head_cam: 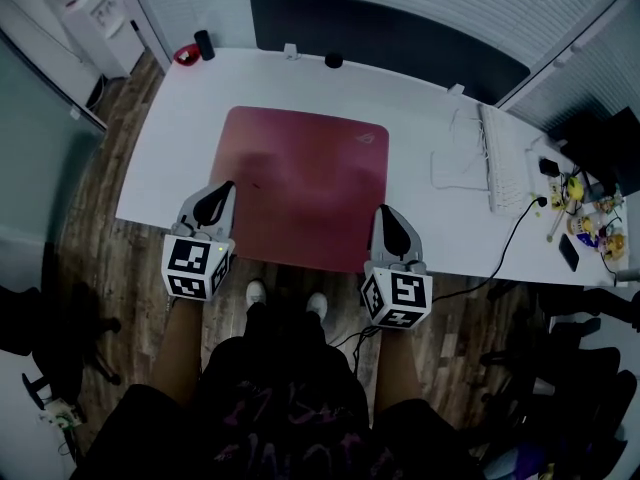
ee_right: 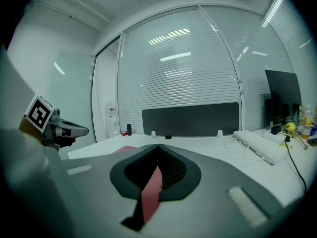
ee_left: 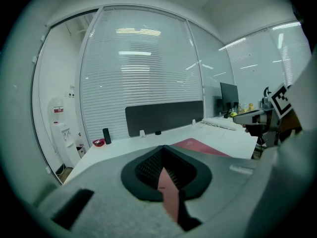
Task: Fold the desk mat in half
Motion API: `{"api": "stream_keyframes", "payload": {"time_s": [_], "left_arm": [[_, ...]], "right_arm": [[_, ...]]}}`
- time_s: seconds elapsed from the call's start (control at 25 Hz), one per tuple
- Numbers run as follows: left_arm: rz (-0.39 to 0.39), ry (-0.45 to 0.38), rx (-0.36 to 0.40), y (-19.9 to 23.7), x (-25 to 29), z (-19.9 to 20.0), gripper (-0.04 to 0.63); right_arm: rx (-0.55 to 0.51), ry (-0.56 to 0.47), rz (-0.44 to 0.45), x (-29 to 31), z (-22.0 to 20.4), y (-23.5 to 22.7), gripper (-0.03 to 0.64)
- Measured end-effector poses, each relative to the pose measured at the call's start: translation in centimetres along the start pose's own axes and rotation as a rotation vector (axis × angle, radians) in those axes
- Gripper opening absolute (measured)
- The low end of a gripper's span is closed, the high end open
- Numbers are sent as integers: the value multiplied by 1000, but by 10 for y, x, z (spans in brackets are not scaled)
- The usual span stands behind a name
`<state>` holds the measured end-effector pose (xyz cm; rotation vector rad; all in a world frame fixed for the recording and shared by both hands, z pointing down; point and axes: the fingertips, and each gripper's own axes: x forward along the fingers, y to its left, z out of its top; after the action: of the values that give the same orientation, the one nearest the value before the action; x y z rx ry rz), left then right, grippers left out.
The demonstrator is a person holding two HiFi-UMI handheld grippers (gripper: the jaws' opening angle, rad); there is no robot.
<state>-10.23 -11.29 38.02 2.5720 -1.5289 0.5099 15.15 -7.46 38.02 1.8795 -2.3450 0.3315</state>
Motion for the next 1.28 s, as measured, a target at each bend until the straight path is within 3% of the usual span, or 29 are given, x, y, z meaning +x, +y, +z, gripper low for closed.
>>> {"api": "stream_keyframes", "payload": {"time_s": [1.28], "left_arm": [[-63,175,-125,-3,10,-125,2]], "right_arm": [[104,230,-36,-2,-128,33,6]]}}
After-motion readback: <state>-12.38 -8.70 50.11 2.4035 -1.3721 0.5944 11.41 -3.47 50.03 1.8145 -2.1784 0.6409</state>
